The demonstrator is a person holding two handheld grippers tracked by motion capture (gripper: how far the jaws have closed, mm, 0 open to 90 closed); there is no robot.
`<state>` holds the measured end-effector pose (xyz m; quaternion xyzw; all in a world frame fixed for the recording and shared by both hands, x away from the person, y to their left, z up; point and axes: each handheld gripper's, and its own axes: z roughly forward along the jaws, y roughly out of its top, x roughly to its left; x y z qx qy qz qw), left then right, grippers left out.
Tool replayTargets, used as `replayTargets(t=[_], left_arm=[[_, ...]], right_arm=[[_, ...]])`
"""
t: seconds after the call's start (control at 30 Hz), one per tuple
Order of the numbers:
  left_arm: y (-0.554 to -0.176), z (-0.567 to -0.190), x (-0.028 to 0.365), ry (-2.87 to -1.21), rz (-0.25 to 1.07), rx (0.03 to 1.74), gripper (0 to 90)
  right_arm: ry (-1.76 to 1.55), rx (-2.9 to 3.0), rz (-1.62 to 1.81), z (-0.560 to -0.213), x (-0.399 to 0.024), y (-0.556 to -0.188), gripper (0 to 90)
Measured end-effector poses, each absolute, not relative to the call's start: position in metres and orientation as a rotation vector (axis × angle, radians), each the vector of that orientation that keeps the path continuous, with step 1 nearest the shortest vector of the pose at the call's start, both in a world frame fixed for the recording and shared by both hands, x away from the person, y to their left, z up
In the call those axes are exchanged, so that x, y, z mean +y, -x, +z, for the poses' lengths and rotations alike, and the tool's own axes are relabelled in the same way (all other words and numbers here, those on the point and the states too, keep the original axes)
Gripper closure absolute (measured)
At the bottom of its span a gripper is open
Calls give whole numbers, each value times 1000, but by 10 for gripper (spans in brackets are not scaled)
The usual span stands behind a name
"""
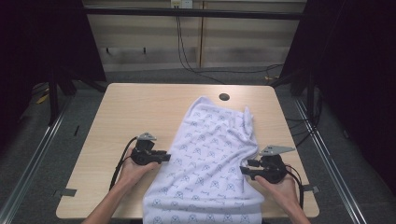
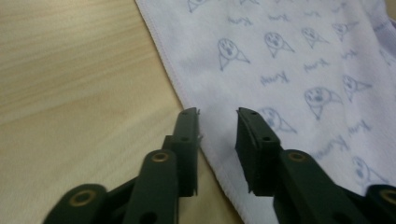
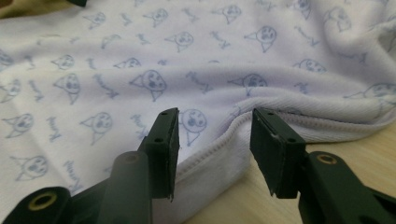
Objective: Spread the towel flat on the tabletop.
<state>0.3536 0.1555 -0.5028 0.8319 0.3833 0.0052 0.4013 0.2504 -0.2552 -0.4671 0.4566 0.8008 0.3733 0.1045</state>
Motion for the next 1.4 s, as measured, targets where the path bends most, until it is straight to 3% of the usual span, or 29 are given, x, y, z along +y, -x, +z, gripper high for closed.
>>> replayTargets(t=[0.03, 0.1, 0.2, 0.33, 0.43, 0.67, 0.97, 1.07, 1.2, 1.4], left_arm=[[-353, -503, 153, -2124, 64, 957, 827], [-351, -502, 152, -2142, 74, 933, 893], [-345, -500, 157, -2149, 96, 941, 900], [-331, -496, 180, -2139, 104, 951, 900], [-316, -492, 200, -2096, 80, 963, 900], [-265, -483, 229, -2047, 11, 918, 900], [-227, -475, 231, -2048, -104, 822, 897], [-228, -474, 229, -2041, -75, 819, 834], [-259, -474, 223, -1995, -46, 882, 706], [-321, -478, 204, -1976, 34, 973, 641]], right_arm=[[-1359, 2369, 1070, -469, -253, -253, 531], [-1350, 2374, 1028, -473, -250, -255, 531], [-1338, 2384, 969, -477, -249, -255, 610], [-1347, 2390, 933, -479, -253, -249, 859], [-1337, 2361, 949, -473, -260, -240, 889], [-1368, 2329, 988, -469, -279, -206, 887], [-1338, 2436, 1032, -466, -285, -154, 876], [-1285, 2446, 1044, -462, -285, -140, 774], [-1258, 2368, 1115, -457, -287, -157, 653], [-1224, 2353, 1096, -459, -271, -230, 611]])
